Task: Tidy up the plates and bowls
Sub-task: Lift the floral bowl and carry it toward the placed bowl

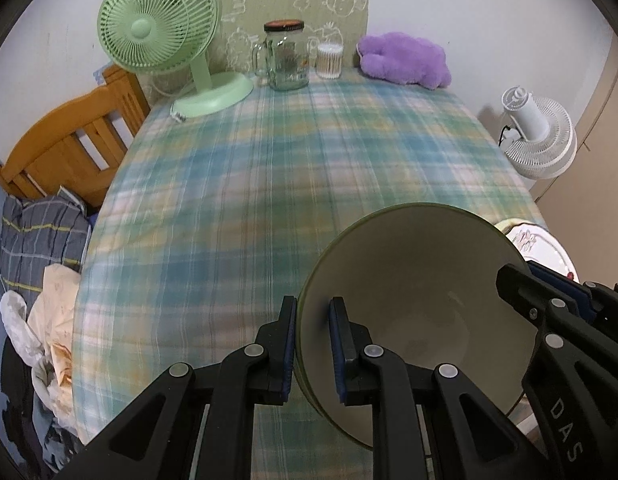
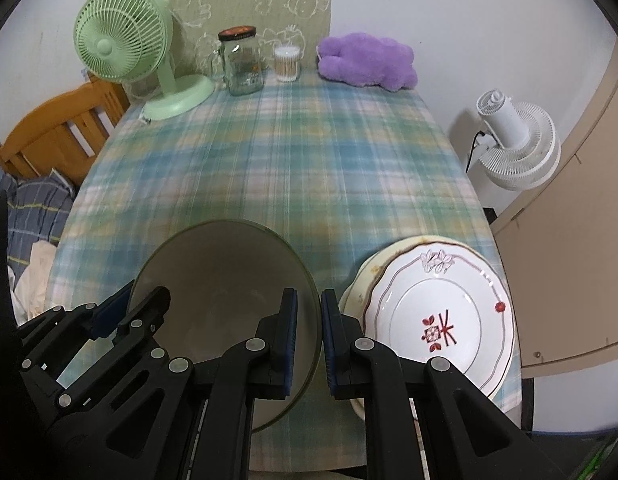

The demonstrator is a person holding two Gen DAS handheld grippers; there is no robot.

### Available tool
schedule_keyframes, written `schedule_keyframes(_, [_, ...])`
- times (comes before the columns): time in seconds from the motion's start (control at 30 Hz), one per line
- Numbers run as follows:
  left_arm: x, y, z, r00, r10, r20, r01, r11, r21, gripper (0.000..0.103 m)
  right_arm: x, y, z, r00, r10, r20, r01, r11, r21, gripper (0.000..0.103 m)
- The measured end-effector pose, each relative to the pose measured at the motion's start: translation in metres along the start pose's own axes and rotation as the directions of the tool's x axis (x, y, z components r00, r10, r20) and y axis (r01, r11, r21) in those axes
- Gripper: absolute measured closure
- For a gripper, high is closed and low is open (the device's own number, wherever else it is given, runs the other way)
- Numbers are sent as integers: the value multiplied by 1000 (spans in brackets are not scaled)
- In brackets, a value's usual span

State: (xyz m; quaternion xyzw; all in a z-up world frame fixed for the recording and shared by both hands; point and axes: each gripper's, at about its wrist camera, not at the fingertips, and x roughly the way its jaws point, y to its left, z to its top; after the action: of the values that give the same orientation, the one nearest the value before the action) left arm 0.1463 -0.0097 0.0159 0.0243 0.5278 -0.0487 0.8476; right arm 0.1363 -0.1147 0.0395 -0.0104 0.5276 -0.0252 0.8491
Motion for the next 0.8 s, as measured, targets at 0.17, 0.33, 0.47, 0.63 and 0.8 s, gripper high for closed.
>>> schedule_keyframes(0.17, [3, 1, -3, 1000, 22, -1, -22, 1000, 2, 90, 6, 3, -4, 1000, 6, -19, -6, 1000, -12, 88])
schedule_keyframes(0.33, [11, 6, -6, 999, 22, -29, -22, 1000, -16, 89, 11, 9, -4, 1000, 10, -25, -10, 1000, -25, 88])
schedule_keyframes(0.47, [14, 6, -5, 999, 23, -33, -23, 1000, -14, 89, 15, 11, -4, 1000, -1, -28, 0, 999, -34, 88])
schedule_keyframes(0.63, [16, 3, -4, 999, 32, -25, -32, 1000, 1, 89, 20, 9, -2, 999, -11, -37, 10, 999, -32, 88])
schedule_keyframes(0.8, [17, 1, -4, 999, 43, -13, -43, 999, 15, 88, 22, 9, -2, 1000, -16, -26, 15, 999, -37, 88])
